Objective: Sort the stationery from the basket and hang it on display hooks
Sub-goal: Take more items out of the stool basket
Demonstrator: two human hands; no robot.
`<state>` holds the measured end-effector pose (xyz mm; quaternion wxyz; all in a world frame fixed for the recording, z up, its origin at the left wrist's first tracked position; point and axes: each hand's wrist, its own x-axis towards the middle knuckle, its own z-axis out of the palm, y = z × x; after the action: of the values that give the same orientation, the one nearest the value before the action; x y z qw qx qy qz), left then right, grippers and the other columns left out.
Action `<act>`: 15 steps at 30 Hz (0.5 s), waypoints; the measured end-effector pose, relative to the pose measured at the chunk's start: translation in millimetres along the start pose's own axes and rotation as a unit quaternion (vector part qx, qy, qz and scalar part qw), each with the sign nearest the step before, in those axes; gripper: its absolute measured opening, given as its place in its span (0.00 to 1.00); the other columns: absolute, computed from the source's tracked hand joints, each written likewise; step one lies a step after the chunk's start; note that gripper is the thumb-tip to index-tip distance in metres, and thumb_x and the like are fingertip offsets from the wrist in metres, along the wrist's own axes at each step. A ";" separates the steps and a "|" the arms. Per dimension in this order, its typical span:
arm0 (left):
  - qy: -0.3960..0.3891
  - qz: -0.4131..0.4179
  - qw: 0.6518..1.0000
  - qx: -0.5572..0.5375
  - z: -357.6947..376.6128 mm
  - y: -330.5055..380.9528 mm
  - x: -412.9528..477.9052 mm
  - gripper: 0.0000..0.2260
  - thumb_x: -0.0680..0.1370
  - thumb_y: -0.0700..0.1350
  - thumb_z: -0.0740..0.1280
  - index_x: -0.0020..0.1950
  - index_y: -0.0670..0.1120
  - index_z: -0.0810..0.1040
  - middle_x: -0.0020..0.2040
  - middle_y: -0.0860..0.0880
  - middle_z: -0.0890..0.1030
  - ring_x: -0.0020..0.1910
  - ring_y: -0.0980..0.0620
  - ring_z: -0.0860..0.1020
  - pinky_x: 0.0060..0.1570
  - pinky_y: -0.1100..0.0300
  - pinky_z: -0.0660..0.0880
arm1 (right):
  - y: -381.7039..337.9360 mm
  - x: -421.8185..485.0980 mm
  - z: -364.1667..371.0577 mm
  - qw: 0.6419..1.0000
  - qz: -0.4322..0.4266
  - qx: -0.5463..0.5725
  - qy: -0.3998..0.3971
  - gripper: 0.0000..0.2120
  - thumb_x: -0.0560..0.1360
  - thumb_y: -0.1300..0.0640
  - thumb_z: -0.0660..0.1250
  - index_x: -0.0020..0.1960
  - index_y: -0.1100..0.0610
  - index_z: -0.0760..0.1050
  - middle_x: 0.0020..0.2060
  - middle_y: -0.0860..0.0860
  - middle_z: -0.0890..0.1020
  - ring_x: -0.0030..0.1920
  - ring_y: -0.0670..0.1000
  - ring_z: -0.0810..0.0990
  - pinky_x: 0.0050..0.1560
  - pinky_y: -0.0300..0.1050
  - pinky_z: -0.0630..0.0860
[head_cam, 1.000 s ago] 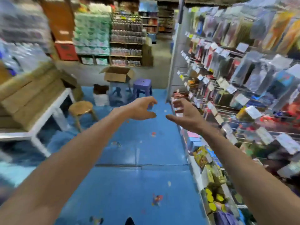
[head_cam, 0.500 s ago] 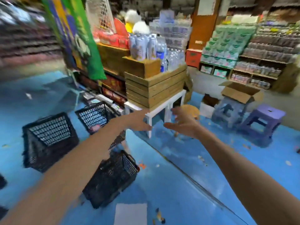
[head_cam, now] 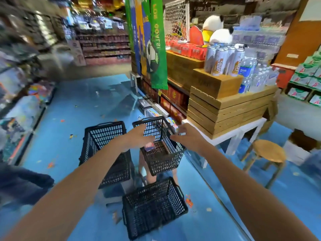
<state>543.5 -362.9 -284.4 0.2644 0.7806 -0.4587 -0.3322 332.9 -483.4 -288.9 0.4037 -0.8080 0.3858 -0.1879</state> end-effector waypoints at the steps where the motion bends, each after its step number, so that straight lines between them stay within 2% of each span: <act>1: 0.015 -0.014 0.999 -0.036 -1.4 -1.7 6.8 0.38 0.80 0.61 0.69 0.83 0.49 0.56 0.82 0.52 0.59 0.79 0.45 0.63 0.74 0.46 0.66 | 3.2 19.1 6.2 1.000 0.005 0.016 -0.005 0.30 0.75 0.45 0.75 0.70 0.57 0.70 0.63 0.50 0.77 0.62 0.53 0.76 0.62 0.48 0.73; 4: 0.060 -0.034 0.994 -0.090 -5.2 -20.0 53.5 0.30 0.82 0.57 0.67 0.79 0.46 0.62 0.77 0.49 0.65 0.76 0.47 0.65 0.72 0.49 0.67 | 17.1 79.7 23.8 0.999 0.021 0.042 -0.001 0.26 0.75 0.46 0.75 0.67 0.56 0.72 0.59 0.49 0.78 0.58 0.51 0.77 0.58 0.44 0.72; 7: 0.080 -0.081 0.984 -0.136 2.1 -37.7 116.6 0.28 0.83 0.56 0.65 0.79 0.44 0.63 0.76 0.46 0.67 0.74 0.45 0.68 0.71 0.49 0.66 | 45.5 155.1 45.0 0.996 0.042 0.070 -0.023 0.25 0.75 0.46 0.75 0.65 0.56 0.72 0.58 0.52 0.78 0.58 0.53 0.78 0.61 0.53 0.76; 8: 0.086 -0.103 0.978 -0.158 6.3 -47.0 142.5 0.23 0.84 0.54 0.65 0.75 0.44 0.67 0.71 0.46 0.70 0.69 0.45 0.71 0.70 0.49 0.67 | 56.7 182.2 52.7 0.995 0.050 0.076 -0.044 0.23 0.75 0.47 0.74 0.64 0.56 0.71 0.56 0.51 0.78 0.57 0.53 0.77 0.59 0.52 0.76; 9: 0.091 -0.131 0.972 -0.172 10.9 -57.0 169.0 0.14 0.85 0.52 0.65 0.65 0.45 0.72 0.61 0.48 0.73 0.58 0.47 0.75 0.64 0.50 0.68 | 70.0 209.8 62.2 0.993 0.059 0.080 -0.064 0.21 0.76 0.48 0.73 0.63 0.57 0.71 0.55 0.51 0.77 0.56 0.53 0.77 0.56 0.49 0.74; 10: 0.091 -0.145 0.967 -0.187 15.8 -64.4 195.1 0.07 0.85 0.50 0.64 0.52 0.47 0.72 0.50 0.50 0.71 0.46 0.52 0.73 0.58 0.53 0.66 | 82.9 236.5 71.8 0.990 0.069 0.086 -0.085 0.20 0.77 0.49 0.72 0.63 0.57 0.70 0.53 0.50 0.76 0.56 0.53 0.76 0.53 0.48 0.72; 11: 0.098 -0.174 0.960 -0.195 22.2 -73.3 223.4 0.08 0.85 0.48 0.64 0.48 0.49 0.70 0.45 0.52 0.67 0.40 0.55 0.68 0.54 0.54 0.64 | 97.9 264.5 83.4 0.987 0.084 0.096 -0.102 0.20 0.78 0.49 0.72 0.62 0.57 0.70 0.53 0.51 0.76 0.56 0.54 0.76 0.52 0.49 0.71; 12: 0.093 -0.194 0.956 -0.200 28.6 -82.5 252.5 0.04 0.85 0.48 0.64 0.53 0.49 0.71 0.45 0.52 0.67 0.39 0.56 0.67 0.53 0.55 0.64 | 115.1 293.2 96.3 0.982 0.103 0.102 -0.119 0.20 0.78 0.49 0.72 0.62 0.57 0.70 0.54 0.52 0.76 0.57 0.55 0.77 0.52 0.51 0.72; 14: 0.093 -0.215 0.946 -0.224 40.6 -98.4 308.7 0.15 0.85 0.48 0.64 0.70 0.46 0.70 0.53 0.53 0.74 0.45 0.56 0.71 0.57 0.55 0.69 | 151.7 345.3 124.1 0.973 0.139 0.111 -0.148 0.18 0.77 0.50 0.73 0.59 0.57 0.70 0.54 0.55 0.76 0.55 0.55 0.77 0.53 0.51 0.73; 15: 0.096 -0.231 0.939 -0.237 46.3 -106.5 334.3 0.16 0.85 0.47 0.65 0.72 0.48 0.71 0.56 0.55 0.76 0.50 0.55 0.73 0.60 0.55 0.71 | 169.0 367.6 137.5 0.967 0.158 0.113 -0.163 0.16 0.77 0.51 0.74 0.57 0.56 0.70 0.51 0.55 0.76 0.51 0.53 0.76 0.50 0.47 0.72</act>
<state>685.6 -619.2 -482.7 0.4005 0.8080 -0.1465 -0.4065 569.9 -762.2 -509.4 0.5744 -0.7056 0.4139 -0.0302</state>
